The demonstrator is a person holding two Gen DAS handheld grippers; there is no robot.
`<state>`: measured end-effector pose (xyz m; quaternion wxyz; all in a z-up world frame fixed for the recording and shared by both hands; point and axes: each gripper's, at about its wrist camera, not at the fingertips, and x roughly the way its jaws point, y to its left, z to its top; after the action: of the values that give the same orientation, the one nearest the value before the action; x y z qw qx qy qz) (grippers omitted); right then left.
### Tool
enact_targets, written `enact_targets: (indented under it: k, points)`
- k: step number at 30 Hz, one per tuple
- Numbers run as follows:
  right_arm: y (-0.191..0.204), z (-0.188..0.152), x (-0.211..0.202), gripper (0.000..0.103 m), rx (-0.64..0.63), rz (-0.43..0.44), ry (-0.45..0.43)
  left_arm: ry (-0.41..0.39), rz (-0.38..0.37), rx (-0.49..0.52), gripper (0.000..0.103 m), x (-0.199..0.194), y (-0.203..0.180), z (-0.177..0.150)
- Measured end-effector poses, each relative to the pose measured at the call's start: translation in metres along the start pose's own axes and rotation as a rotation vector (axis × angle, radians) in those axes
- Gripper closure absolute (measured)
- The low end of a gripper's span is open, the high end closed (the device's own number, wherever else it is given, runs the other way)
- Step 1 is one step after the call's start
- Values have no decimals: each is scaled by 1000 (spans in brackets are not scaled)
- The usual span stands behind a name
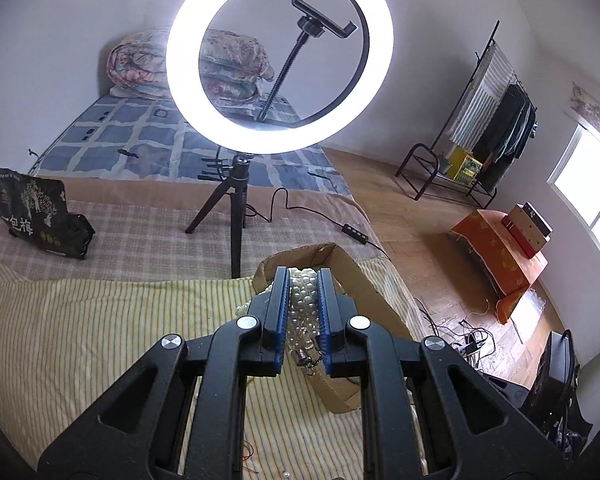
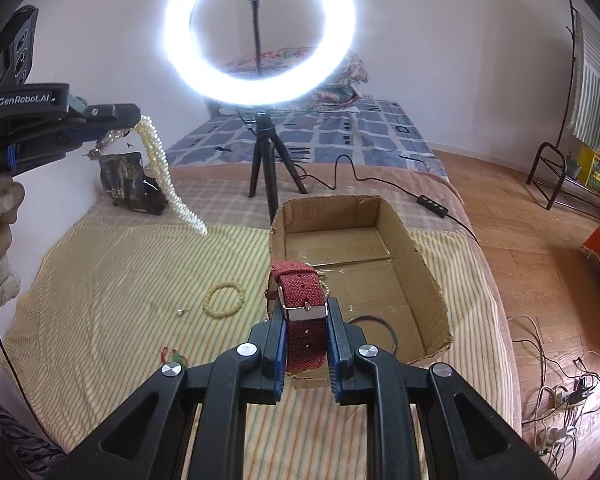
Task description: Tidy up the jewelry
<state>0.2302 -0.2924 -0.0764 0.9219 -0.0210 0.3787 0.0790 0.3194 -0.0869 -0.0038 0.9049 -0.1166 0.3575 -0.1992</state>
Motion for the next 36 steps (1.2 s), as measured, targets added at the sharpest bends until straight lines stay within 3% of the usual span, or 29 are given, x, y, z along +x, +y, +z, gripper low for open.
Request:
enact_targets:
  k: [9, 23, 36]
  points:
    - [-11, -1, 12, 88, 14, -6, 27, 56, -16, 34, 91, 55, -30, 9]
    - [-35, -3, 39, 88, 75, -27, 78, 88, 17, 177, 91, 121, -79, 17]
    - [-30, -3, 55, 88, 71, -26, 101, 121, 36, 218, 91, 159, -88, 16]
